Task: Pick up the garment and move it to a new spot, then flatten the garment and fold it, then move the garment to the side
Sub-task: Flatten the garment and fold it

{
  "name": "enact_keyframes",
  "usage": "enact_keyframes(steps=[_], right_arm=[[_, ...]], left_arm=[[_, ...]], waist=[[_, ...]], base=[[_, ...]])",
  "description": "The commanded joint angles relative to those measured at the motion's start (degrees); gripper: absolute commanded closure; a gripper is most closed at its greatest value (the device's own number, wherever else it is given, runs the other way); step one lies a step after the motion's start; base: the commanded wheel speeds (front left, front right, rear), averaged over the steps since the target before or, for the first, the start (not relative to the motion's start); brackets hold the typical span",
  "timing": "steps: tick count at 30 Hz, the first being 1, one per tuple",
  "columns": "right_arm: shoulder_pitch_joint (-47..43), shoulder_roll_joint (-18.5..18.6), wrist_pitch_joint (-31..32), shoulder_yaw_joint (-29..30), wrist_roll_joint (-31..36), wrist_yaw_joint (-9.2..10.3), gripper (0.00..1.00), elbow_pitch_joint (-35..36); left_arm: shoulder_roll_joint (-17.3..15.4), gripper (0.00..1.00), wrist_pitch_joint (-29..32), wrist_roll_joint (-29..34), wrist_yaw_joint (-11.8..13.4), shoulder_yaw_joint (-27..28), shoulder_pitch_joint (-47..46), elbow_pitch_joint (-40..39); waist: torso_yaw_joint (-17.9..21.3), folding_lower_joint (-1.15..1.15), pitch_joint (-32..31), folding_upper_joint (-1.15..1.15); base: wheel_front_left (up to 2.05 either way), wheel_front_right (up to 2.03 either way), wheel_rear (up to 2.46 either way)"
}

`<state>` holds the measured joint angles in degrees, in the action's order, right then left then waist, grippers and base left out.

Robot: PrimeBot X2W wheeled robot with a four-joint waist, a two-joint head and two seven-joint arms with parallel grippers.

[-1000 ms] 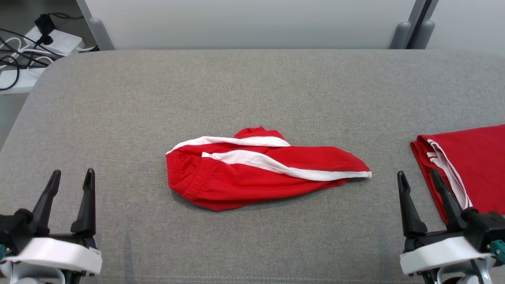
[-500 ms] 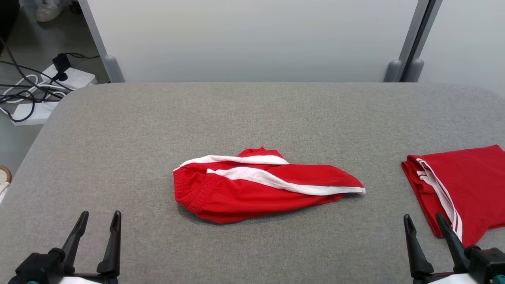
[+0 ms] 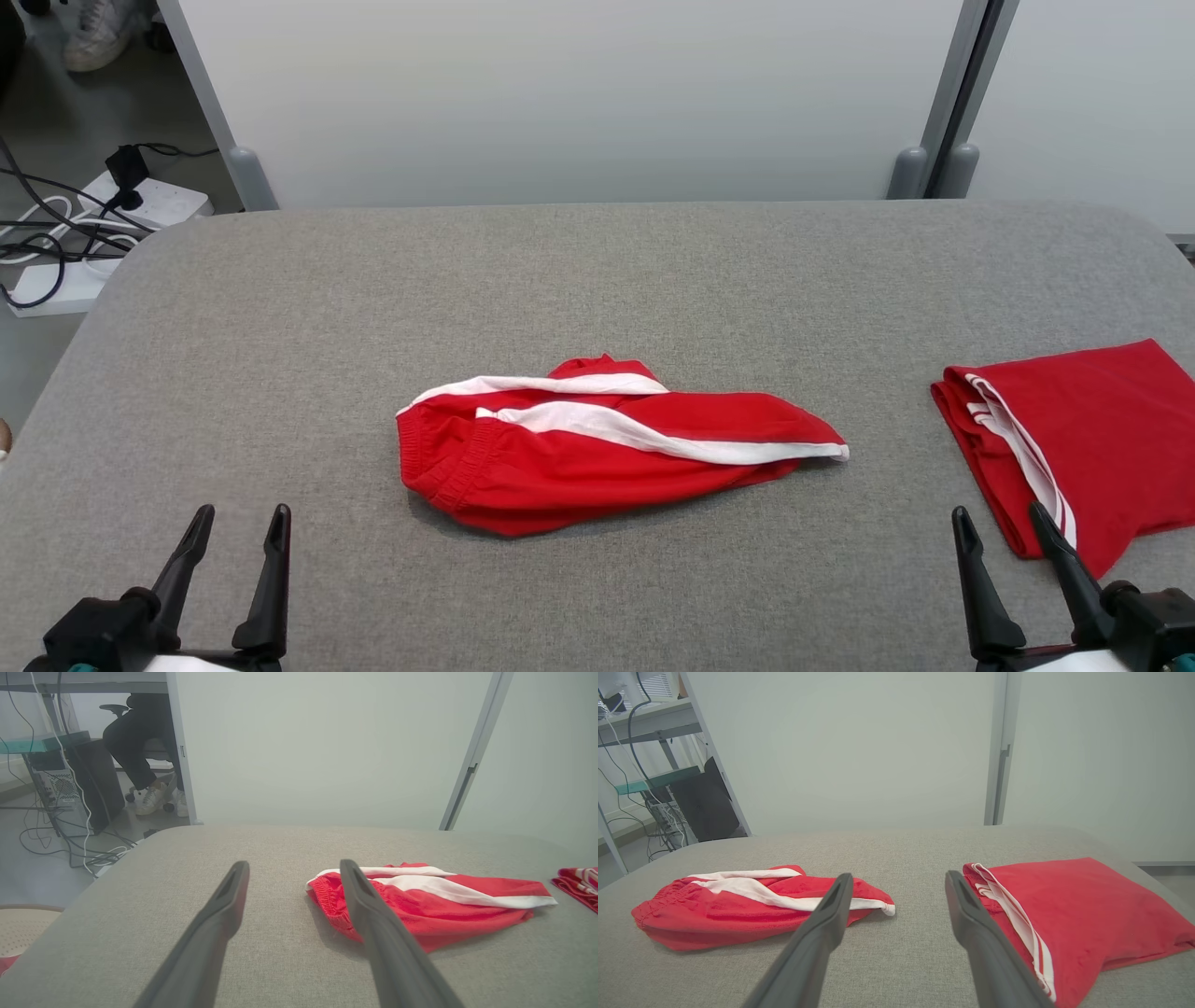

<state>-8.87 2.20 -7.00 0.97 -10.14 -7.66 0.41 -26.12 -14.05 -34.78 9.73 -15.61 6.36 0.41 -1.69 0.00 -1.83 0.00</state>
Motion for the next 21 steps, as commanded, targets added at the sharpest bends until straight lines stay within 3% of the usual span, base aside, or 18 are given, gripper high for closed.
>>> enact_keyframes(steps=[1,14,18,21], right_arm=[[1.4,0.67,0.18,-1.63,-0.11,0.17,0.0,1.77],[2.3,0.67,-0.07,-2.08,-0.29,0.17,0.0,1.52],[3.68,0.67,0.17,-2.17,-0.04,0.17,0.0,1.1],[6.21,0.69,1.11,-2.45,1.35,0.17,0.0,-0.39]], left_arm=[[-1.45,0.0,0.2,0.11,0.56,2.4,-2.55,-1.46],[-1.57,0.0,1.81,0.31,1.03,1.32,-4.21,-3.05],[-1.15,0.0,3.67,0.3,-0.7,-0.76,-7.83,-3.73],[0.35,0.0,7.39,-1.5,-3.43,-3.5,-12.09,-3.04]], waist=[[-0.01,0.0,0.05,0.0],[0.14,0.0,1.1,0.0],[0.22,0.0,2.34,0.0],[0.55,0.0,4.18,0.0]], base=[[0.0,0.0,0.0],[0.0,0.0,0.0],[0.0,0.0,0.0],[0.0,0.0,0.0]])
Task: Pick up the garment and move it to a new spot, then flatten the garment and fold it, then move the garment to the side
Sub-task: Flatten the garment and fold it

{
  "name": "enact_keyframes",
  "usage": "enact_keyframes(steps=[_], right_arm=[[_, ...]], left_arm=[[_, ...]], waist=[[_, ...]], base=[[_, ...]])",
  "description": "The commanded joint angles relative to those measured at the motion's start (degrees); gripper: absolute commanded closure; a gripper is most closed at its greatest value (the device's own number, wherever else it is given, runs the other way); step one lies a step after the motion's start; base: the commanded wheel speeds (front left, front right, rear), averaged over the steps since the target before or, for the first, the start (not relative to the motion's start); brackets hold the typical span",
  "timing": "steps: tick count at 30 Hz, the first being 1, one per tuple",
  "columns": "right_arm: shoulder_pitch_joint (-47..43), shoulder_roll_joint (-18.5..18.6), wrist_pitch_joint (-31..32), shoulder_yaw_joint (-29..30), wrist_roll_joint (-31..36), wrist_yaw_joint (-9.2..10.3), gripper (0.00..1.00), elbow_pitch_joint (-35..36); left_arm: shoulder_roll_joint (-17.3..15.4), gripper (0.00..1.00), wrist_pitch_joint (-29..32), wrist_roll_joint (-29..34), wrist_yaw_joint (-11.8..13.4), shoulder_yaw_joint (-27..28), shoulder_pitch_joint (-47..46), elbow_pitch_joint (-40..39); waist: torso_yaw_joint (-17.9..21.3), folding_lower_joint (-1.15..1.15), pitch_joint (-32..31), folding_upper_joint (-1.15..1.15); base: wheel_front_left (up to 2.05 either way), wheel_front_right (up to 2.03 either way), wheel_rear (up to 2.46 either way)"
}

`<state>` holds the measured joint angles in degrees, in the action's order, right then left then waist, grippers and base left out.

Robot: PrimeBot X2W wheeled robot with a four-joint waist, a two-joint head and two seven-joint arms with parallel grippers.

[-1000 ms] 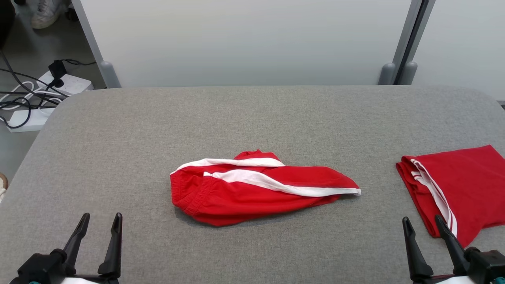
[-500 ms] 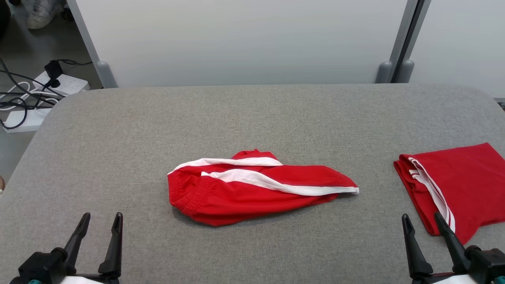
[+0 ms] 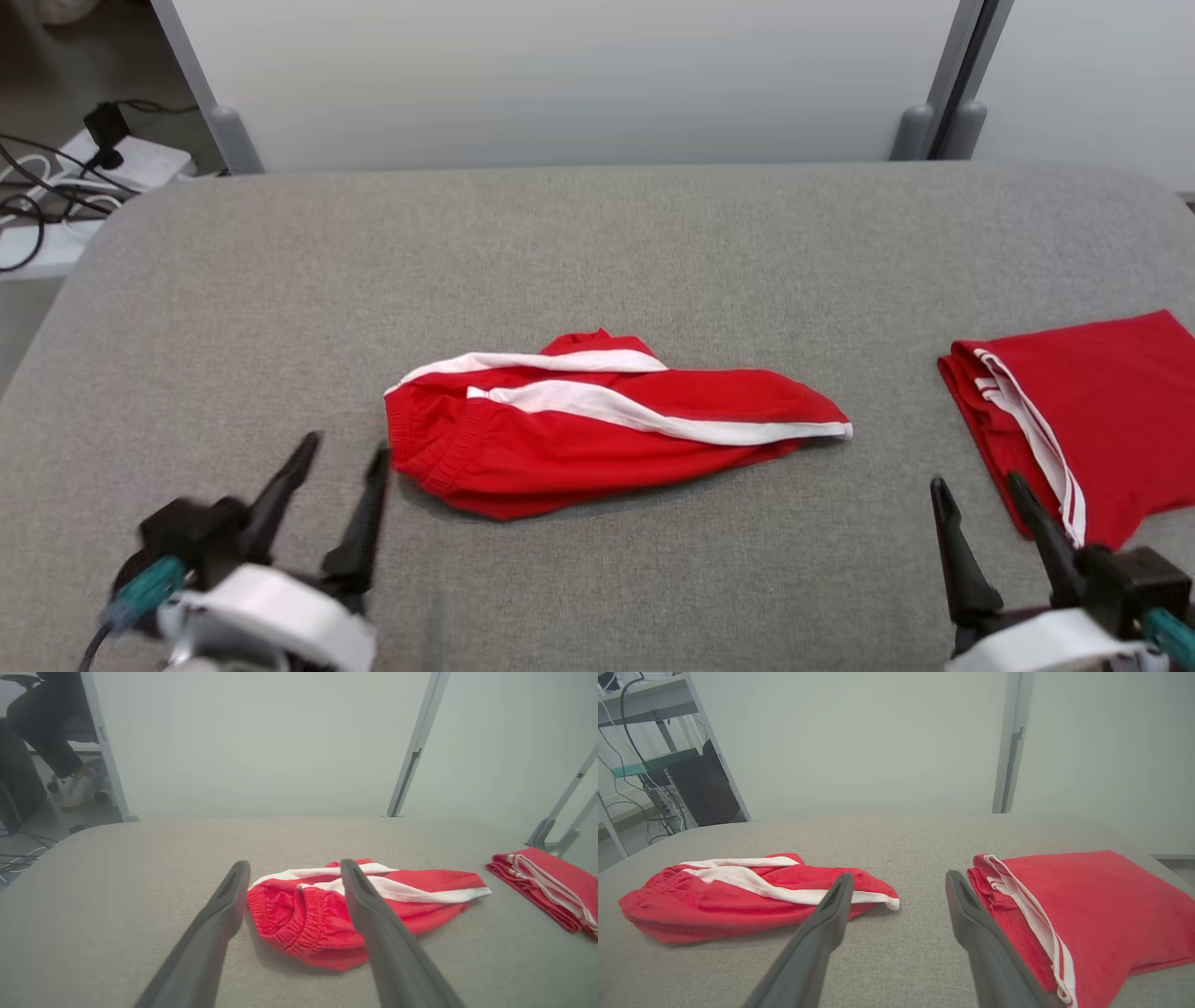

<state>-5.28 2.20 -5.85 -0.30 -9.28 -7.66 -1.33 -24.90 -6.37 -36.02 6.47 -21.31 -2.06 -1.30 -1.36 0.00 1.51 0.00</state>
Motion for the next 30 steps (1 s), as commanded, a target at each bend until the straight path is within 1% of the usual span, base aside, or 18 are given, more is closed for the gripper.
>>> enact_keyframes(steps=[1,9,11,13,16,21,26,30], right_arm=[[3.71,0.79,0.24,-1.39,0.91,0.17,0.0,0.57],[13.15,4.8,1.15,-4.87,1.4,0.17,0.0,-9.12],[15.52,5.77,0.92,-5.96,1.51,0.17,0.0,-11.33],[17.94,6.55,0.48,-7.07,1.71,0.17,0.0,-13.19],[21.64,7.37,-0.28,-9.0,2.36,0.17,0.0,-15.54],[27.5,8.25,-1.68,-12.88,3.4,0.17,0.0,-19.64],[31.35,8.9,-3.05,-16.39,3.85,0.17,0.0,-23.77],[33.29,9.16,-2.94,-18.92,3.45,0.17,0.0,-26.85]], left_arm=[[-0.26,0.0,1.03,-0.96,-1.11,1.35,-5.41,-0.85],[2.85,0.0,11.52,-4.15,-8.08,-4.47,-19.45,9.03],[3.4,0.0,13.31,-5.07,-9.38,-5.05,-22.12,11.69],[3.24,0.0,14.87,-5.48,-10.19,-5.37,-24.5,13.95],[2.54,0.0,16.62,-6.02,-10.83,-5.18,-27.41,16.38],[1.0,0.0,18.92,-7.16,-11.27,-4.39,-30.05,17.95],[0.12,0.0,21.23,-8.41,-11.55,-4.49,-30.33,17.09],[-0.28,0.0,22.23,-8.86,-11.18,-4.45,-30.25,16.1]], waist=[[0.38,0.0,1.58,0.0],[1.71,0.0,8.1,0.0],[2.08,0.0,9.74,0.0],[2.55,0.0,11.47,0.0],[3.24,0.0,14.12,0.0],[3.89,0.0,17.53,0.0],[3.52,0.0,19.05,0.0],[2.94,0.0,19.66,0.0]], base=[[0.0,0.0,0.0],[0.0,0.0,0.0],[0.0,0.0,0.0],[0.0,0.0,0.0],[0.0,0.0,0.0],[0.0,0.0,0.0],[0.0,0.0,0.0],[0.0,0.0,0.0]])
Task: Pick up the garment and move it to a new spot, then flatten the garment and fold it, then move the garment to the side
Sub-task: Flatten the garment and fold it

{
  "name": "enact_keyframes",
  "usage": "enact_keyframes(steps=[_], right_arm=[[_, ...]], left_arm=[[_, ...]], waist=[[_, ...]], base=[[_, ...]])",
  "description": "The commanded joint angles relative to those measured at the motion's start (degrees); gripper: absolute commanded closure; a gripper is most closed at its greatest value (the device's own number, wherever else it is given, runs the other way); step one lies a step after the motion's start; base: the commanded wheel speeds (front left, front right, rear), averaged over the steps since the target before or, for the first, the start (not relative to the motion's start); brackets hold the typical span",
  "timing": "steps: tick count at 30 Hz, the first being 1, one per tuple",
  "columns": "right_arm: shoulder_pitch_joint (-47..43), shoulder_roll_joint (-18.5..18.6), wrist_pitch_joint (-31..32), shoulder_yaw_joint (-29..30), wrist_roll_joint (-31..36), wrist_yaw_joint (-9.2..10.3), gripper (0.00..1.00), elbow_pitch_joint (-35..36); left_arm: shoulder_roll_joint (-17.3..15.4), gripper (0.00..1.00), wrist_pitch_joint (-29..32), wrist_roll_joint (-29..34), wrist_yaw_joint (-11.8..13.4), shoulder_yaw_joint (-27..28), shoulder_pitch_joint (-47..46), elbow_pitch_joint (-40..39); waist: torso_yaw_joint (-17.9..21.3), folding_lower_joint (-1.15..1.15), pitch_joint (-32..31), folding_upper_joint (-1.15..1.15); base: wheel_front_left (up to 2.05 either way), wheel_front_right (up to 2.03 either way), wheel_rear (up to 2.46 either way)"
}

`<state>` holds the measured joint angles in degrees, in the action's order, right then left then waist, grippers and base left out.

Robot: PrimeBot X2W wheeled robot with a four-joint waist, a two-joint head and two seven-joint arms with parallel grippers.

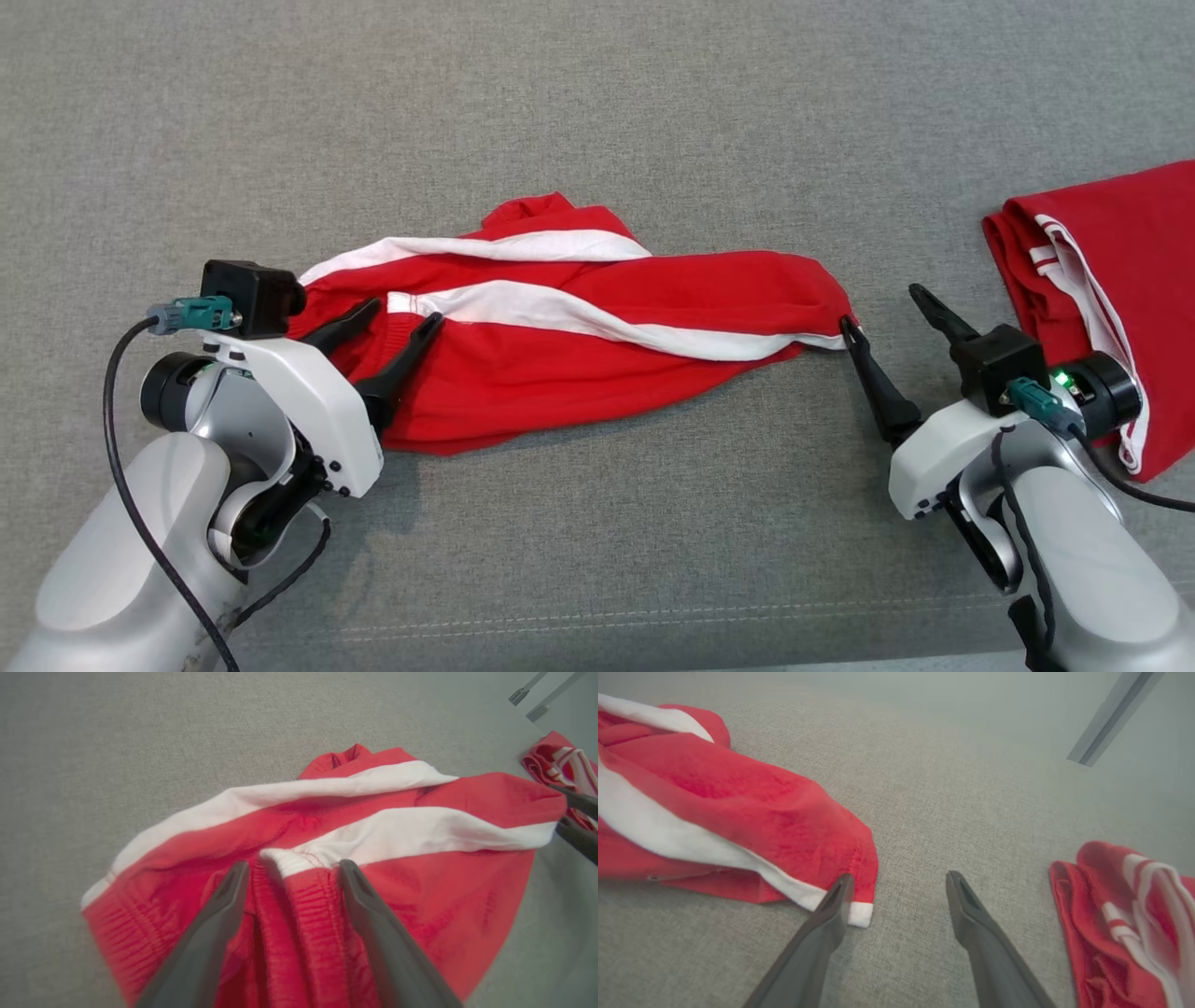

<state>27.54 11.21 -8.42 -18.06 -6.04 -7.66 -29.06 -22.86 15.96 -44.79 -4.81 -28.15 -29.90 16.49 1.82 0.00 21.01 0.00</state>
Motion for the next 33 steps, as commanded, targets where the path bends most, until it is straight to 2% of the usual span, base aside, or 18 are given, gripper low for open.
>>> enact_keyframes(steps=[1,10,11,12,13,14,20,24,28,31,33], right_arm=[[0.66,0.08,-0.32,-1.75,-0.12,0.17,0.0,0.38],[0.58,0.26,0.25,-4.99,-2.93,0.17,0.0,-1.46],[0.64,0.3,0.3,-5.29,-3.15,0.17,0.45,-1.63],[0.66,0.32,0.34,-5.46,-3.42,0.17,0.58,-1.82],[0.58,0.3,0.64,-5.93,-3.77,0.17,0.98,-2.08],[0.53,0.36,0.85,-6.32,-4.13,0.17,1.0,-2.27],[-1.64,0.91,-0.24,-4.3,-6.21,0.17,1.0,-1.58],[-6.26,0.82,-1.52,-0.91,-8.16,0.17,1.0,2.23],[-14.55,-0.03,-0.57,4.08,-11.6,0.17,1.0,9.98],[-22.75,-1.13,3.06,8.1,-14.88,0.17,1.0,18.61],[-26.53,-1.91,6.9,9.95,-17.52,0.17,1.0,24.54]], left_arm=[[-2.33,0.0,0.03,-0.26,0.17,2.43,-2.36,-1.94],[-2.91,0.0,0.88,-0.53,0.89,2.27,-1.84,-3.35],[-2.77,0.0,0.69,-0.68,0.82,2.29,-1.79,-3.51],[-2.79,0.1,0.56,-0.53,0.74,2.13,-1.82,-3.7],[-2.7,0.5,0.43,-0.57,0.61,2.0,-1.82,-3.94],[-2.54,1.0,0.28,-0.83,0.46,1.97,-1.72,-4.24],[-3.15,1.0,-1.1,-0.7,0.08,1.55,0.38,-7.09],[-4.5,1.0,-2.91,0.19,1.09,1.62,4.5,-12.46],[-6.55,1.0,-3.83,1.47,4.01,1.26,12.09,-21.71],[-7.54,1.0,-3.7,0.25,6.41,1.23,19.21,-29.55],[-8.64,1.0,-2.89,-1.49,6.77,1.71,21.98,-33.03]], waist=[[-0.33,0.0,0.2,0.0],[-0.38,0.0,0.5,0.0],[-0.31,0.0,0.47,0.0],[-0.29,0.0,0.45,0.0],[-0.27,0.0,0.41,0.0],[-0.23,0.0,0.33,0.0],[-0.48,0.0,-0.81,0.0],[-0.68,0.0,-1.75,0.0],[-0.97,0.0,-2.17,0.0],[-1.09,0.0,-1.78,0.0],[-1.09,0.0,-1.38,0.0]], base=[[0.0,0.0,0.0],[0.0,0.0,0.0],[0.0,0.0,0.0],[0.0,0.0,0.0],[0.0,0.0,0.0],[0.0,0.0,0.0],[0.0,0.0,0.0],[0.0,0.0,0.0],[0.0,0.0,0.0],[0.0,0.0,0.0],[0.0,0.0,0.0]])
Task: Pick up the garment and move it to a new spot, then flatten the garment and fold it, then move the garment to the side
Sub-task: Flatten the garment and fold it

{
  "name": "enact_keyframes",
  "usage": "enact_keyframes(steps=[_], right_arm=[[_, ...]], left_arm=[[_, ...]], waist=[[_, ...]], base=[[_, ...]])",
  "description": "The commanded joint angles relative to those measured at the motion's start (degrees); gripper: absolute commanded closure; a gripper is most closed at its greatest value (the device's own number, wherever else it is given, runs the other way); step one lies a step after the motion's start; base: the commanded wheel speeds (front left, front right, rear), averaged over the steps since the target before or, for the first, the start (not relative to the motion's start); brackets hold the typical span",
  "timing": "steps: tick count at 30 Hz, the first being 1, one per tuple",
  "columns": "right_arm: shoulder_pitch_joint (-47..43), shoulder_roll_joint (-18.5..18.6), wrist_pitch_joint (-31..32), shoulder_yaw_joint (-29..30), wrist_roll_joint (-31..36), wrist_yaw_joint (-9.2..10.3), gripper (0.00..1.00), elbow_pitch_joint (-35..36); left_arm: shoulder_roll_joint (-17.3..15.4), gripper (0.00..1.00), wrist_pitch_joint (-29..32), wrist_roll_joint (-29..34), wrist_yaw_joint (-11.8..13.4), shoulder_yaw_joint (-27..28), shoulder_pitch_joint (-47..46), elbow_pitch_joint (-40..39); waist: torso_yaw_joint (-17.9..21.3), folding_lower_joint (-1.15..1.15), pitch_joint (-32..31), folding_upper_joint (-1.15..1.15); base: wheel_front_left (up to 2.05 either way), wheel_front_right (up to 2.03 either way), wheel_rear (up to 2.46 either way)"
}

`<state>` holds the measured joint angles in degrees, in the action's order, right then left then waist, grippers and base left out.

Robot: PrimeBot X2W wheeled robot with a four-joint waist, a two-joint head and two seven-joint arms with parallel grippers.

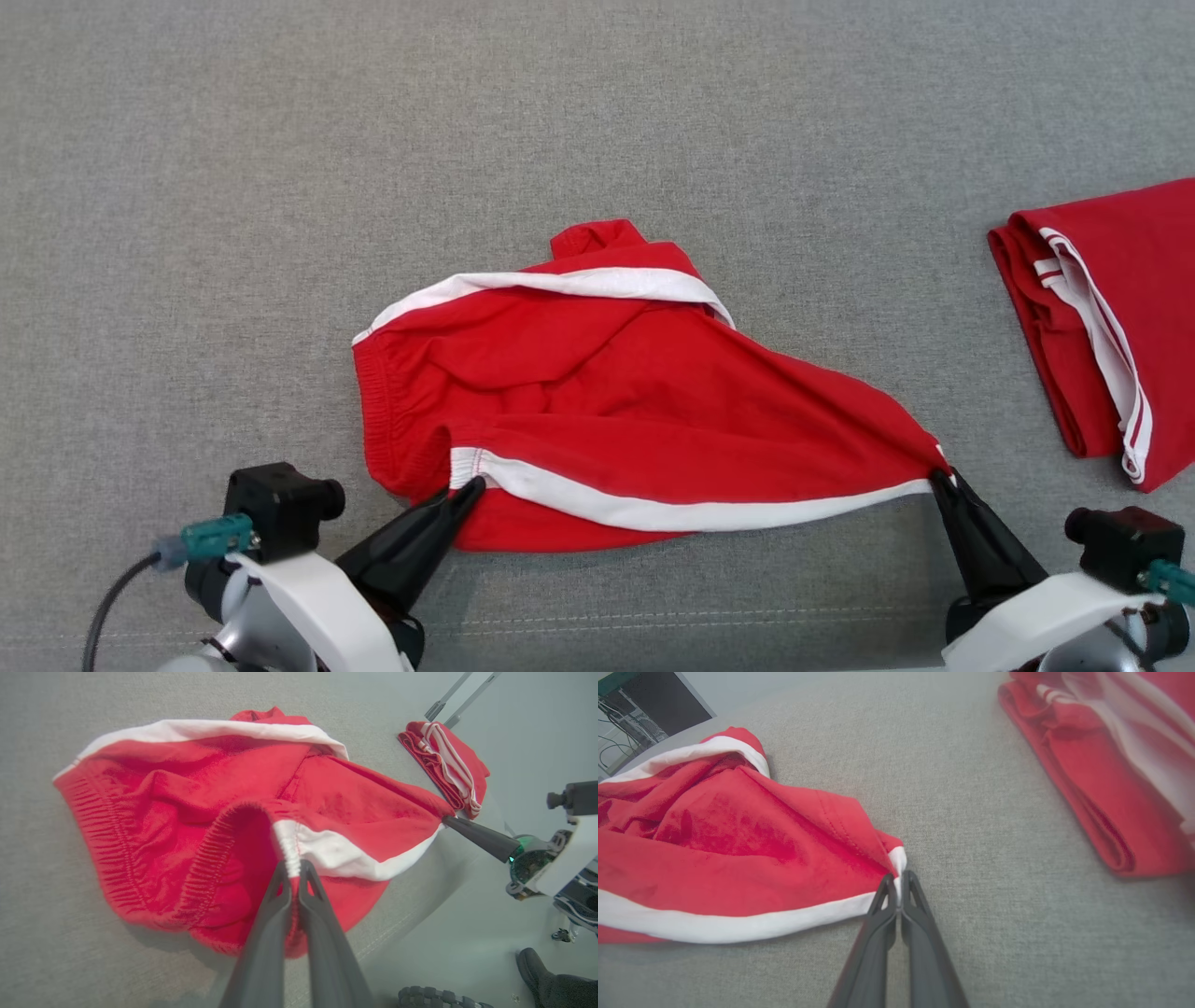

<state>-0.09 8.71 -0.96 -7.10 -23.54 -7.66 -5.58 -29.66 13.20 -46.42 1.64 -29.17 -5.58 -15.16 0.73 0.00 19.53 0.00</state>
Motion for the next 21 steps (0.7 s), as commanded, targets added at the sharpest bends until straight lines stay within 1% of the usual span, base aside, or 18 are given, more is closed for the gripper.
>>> enact_keyframes(steps=[1,2,3,4,5,6,8,9,11,13,14,16,18,19,20,21], right_arm=[[0.65,0.48,1.53,-0.19,-1.6,0.17,1.0,3.47],[1.29,0.5,4.12,0.46,-3.22,0.17,1.0,5.05],[3.22,0.69,7.14,0.61,-4.95,0.17,1.0,5.93],[6.76,0.69,10.13,0.46,-7.16,0.17,1.0,6.18],[11.61,0.48,13.58,0.23,-9.74,0.17,1.0,5.26],[17.91,0.69,16.78,-0.28,-11.59,0.17,1.0,3.69],[33.03,0.02,21.29,-0.14,-13.69,0.17,1.0,-2.52],[41.36,-0.47,21.35,0.38,-13.19,0.17,1.0,-6.16],[56.57,-1.75,17.55,2.15,-9.75,0.17,1.0,-14.45],[68.6,-3.39,12.49,5.44,-6.98,0.17,1.0,-22.37],[68.6,-3.39,12.49,5.44,-6.98,0.17,1.0,-22.37],[75.94,-4.17,10.5,4.7,-5.16,0.17,1.0,-26.96],[78.27,-4.22,9.92,0.54,-4.24,0.17,1.0,-28.55],[77.67,-4.22,9.99,-1.63,-5.02,0.17,1.0,-28.59],[74.18,-3.23,9.4,-5.64,-6.98,0.17,1.0,-27.3],[71.35,-2.4,9.07,-7.42,-8.03,0.17,1.0,-26.33]], left_arm=[[-2.43,1.0,0.38,-1.17,-0.16,3.41,-2.3,-2.04],[-3.06,1.0,1.35,-2.86,-1.26,4.05,-3.21,-1.79],[-3.38,1.0,2.88,-5.46,-2.95,4.68,-5.17,-0.7],[-3.65,1.0,4.74,-8.42,-4.58,5.69,-8.29,1.34],[-4.08,1.0,7.05,-11.23,-5.75,6.8,-12.43,4.35],[-4.43,1.0,9.07,-13.39,-6.37,8.23,-17.53,8.27],[-4.16,1.0,12.92,-17.89,-6.94,11.22,-28.9,17.46],[-3.99,1.0,13.44,-18.71,-6.61,12.98,-35.05,22.13],[-3.94,1.0,12.33,-17.69,-6.36,15.29,-46.77,30.27],[-3.57,1.0,7.87,-14.41,-6.96,16.26,-57.33,35.36],[-3.57,1.0,7.87,-14.41,-6.96,16.26,-57.33,35.36],[-2.94,1.0,5.34,-10.91,-8.12,14.01,-64.52,37.77],[-2.29,1.0,2.5,-8.95,-8.83,11.59,-67.59,38.73],[-2.38,1.0,1.49,-8.45,-9.0,9.87,-67.37,38.11],[-2.53,1.0,-1.75,-9.67,-9.08,6.64,-63.69,34.79],[-2.7,1.0,-3.26,-10.87,-9.09,4.85,-60.45,33.19]], waist=[[-0.01,0.0,0.41,0.0],[0.0,0.0,0.59,0.0],[0.03,0.0,0.68,0.0],[0.26,0.0,0.77,0.0],[0.72,0.0,0.78,0.0],[1.36,0.0,0.79,0.0],[3.18,0.0,0.63,0.0],[4.05,0.0,0.41,0.0],[5.6,0.0,-0.22,0.0],[6.33,0.0,-0.21,0.0],[6.33,0.0,-0.21,0.0],[5.91,0.0,0.24,0.0],[5.44,0.0,0.31,0.0],[5.35,0.0,0.5,0.0],[4.83,0.0,1.04,0.0],[4.38,0.0,1.39,0.0]], base=[[0.0,0.0,0.0],[0.0,0.0,0.0],[0.0,0.0,0.0],[0.0,0.0,0.0],[0.0,0.0,0.0],[0.0,0.0,0.0],[0.0,0.0,0.0],[0.0,0.0,0.0],[0.0,0.0,0.0],[0.0,0.0,0.0],[0.0,0.0,0.0],[0.0,0.0,0.0],[0.0,0.0,0.0],[0.0,0.0,0.0],[0.0,0.0,0.0],[0.0,0.0,0.0]])
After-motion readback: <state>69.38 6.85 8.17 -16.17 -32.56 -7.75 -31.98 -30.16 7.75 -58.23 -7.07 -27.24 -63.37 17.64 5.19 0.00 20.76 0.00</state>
